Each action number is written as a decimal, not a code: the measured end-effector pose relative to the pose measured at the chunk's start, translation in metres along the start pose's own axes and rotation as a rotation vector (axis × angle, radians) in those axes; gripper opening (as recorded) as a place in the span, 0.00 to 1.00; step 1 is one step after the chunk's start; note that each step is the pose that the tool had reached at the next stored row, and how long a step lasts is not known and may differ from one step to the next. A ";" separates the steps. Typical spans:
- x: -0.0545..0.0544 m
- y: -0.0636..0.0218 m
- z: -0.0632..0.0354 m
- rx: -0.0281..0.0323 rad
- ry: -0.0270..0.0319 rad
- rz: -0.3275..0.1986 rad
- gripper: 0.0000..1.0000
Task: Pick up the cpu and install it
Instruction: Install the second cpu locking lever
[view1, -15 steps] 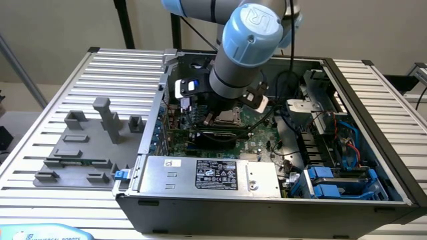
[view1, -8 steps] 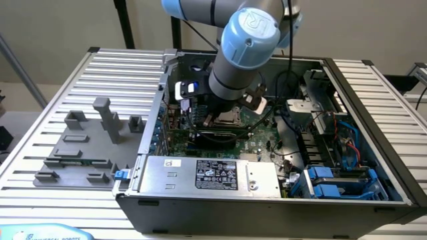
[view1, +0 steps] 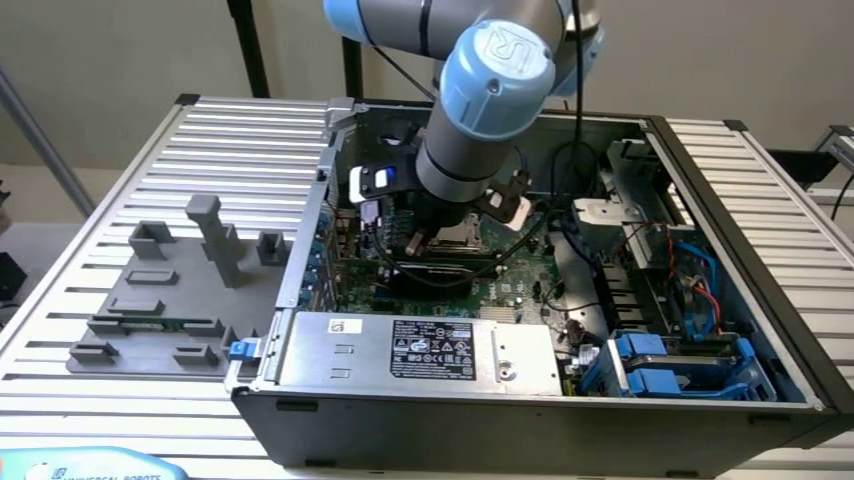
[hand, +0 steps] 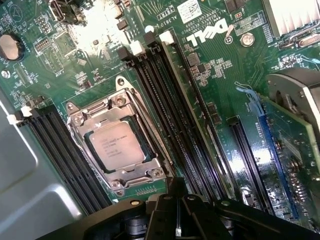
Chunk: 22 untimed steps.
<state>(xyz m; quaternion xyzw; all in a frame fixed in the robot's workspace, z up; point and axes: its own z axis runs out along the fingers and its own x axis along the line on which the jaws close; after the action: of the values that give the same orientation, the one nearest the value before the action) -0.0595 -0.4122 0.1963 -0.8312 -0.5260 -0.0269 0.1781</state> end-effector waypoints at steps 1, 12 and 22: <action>0.001 -0.0005 0.0004 0.0001 -0.0007 0.000 0.11; 0.012 -0.0066 -0.0017 -0.0292 -0.0626 0.011 0.11; 0.018 -0.0092 0.0006 -0.0405 -0.0849 0.014 0.11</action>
<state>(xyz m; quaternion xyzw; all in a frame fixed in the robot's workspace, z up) -0.0597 -0.3928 0.2023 -0.8387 -0.5265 -0.0010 0.1389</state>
